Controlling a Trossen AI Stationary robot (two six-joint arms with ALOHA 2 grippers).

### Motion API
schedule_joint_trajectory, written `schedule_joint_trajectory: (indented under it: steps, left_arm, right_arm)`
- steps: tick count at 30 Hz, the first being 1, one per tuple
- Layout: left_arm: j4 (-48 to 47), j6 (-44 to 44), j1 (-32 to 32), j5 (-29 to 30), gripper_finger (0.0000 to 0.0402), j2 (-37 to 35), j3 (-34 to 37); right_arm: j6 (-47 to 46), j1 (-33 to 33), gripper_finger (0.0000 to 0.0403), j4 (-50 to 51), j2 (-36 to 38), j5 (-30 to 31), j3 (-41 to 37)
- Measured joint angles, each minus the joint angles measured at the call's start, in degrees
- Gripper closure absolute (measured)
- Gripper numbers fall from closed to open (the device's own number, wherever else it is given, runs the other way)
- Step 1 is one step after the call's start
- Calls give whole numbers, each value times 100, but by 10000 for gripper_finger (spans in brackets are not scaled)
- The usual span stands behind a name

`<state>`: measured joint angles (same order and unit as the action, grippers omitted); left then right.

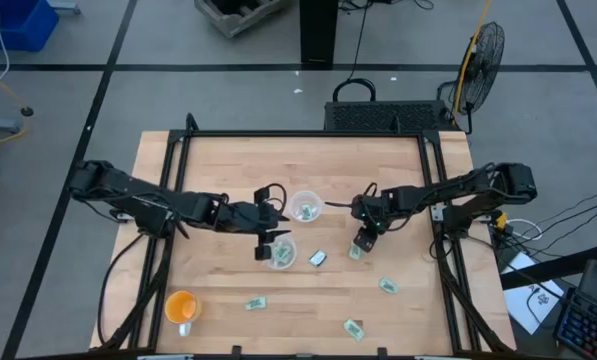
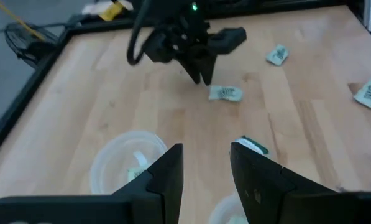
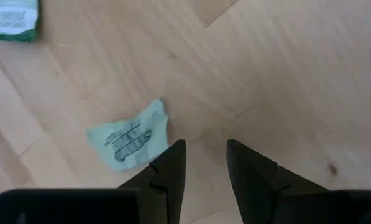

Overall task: Pick and place Stevia / Truvia into bins
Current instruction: Put the stevia packet into the top transparent container

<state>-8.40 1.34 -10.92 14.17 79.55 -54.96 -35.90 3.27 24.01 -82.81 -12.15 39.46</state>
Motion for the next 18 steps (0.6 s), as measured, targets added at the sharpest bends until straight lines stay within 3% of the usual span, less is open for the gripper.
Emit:
schedule_joint_trajectory:
  steps: [18]
  left_arm:
    - [8, -99, 265, -27, 261, 0, 0]
  right_arm:
    - [55, -119, 293, -315, 0, -186, -4]
